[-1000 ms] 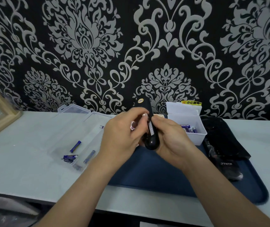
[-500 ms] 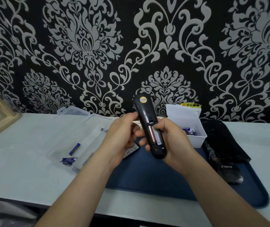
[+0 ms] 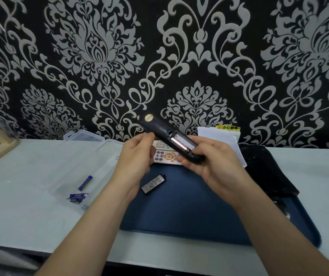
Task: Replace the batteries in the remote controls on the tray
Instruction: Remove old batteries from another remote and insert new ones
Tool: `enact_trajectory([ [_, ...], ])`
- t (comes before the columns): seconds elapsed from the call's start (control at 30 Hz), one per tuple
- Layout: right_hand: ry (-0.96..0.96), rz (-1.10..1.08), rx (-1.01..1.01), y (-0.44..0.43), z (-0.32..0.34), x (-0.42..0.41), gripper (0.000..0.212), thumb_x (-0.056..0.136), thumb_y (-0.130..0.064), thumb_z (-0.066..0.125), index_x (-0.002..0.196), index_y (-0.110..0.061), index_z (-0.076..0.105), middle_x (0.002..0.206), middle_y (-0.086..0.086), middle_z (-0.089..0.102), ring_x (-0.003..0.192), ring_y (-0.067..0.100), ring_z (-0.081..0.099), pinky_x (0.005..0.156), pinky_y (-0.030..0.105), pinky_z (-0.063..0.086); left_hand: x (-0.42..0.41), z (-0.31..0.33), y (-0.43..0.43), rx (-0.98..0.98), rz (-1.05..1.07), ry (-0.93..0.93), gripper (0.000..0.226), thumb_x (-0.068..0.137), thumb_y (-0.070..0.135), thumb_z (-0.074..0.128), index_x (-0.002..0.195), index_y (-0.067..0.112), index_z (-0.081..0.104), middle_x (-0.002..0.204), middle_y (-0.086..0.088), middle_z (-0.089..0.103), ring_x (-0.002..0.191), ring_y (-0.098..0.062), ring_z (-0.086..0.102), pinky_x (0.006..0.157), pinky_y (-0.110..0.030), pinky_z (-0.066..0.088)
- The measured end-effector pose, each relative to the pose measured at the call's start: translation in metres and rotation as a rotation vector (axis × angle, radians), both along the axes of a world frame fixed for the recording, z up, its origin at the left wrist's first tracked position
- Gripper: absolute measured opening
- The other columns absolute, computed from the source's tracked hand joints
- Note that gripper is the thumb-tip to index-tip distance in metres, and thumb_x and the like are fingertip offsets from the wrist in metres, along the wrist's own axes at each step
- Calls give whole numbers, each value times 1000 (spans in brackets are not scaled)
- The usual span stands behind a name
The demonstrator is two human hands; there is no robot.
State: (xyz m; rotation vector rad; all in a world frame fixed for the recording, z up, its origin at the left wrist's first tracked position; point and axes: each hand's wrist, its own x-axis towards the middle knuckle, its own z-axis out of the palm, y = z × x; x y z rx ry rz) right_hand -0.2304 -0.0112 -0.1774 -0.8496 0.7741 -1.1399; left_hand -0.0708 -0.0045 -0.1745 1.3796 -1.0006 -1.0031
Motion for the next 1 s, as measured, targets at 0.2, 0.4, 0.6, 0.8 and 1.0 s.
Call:
enact_trajectory([
  [0.2,-92,-190,1,-4,3,-30,27,94,9,46,113,4,64,110,21,69,92,29,71,79,30,60,-26,6,-5,-111,-61,-118,29,88,2,51,80,22,70,53,17,55,47,1,44,43,-10,33],
  [0.4,21,-120,-105,-2,-1,-54,26,96,3,48,109,-1,71,108,15,74,103,24,71,85,31,59,-68,8,-6,-457,-114,-655,10,81,20,68,86,29,70,58,11,48,58,-6,46,57,-17,37],
  [0.6,138,-70,-198,-2,-7,-66,29,101,-3,44,113,-5,70,109,12,74,107,24,69,90,34,57,-81,6,-9,-495,-143,-879,11,79,26,68,89,27,72,67,6,58,68,-8,55,67,-27,46],
  [0.8,197,-83,-222,-6,-11,-61,30,102,-4,44,125,-3,63,114,14,72,109,22,68,97,41,54,-80,10,-9,-484,-109,-947,9,74,27,70,83,26,71,65,7,62,66,-9,58,66,-33,50],
  [1.0,248,-114,-220,-9,-12,-48,33,101,-5,47,131,-4,59,115,12,71,109,19,68,97,41,54,-71,10,-6,-484,-62,-931,9,73,23,73,82,25,71,62,7,64,60,-8,58,62,-29,48],
])
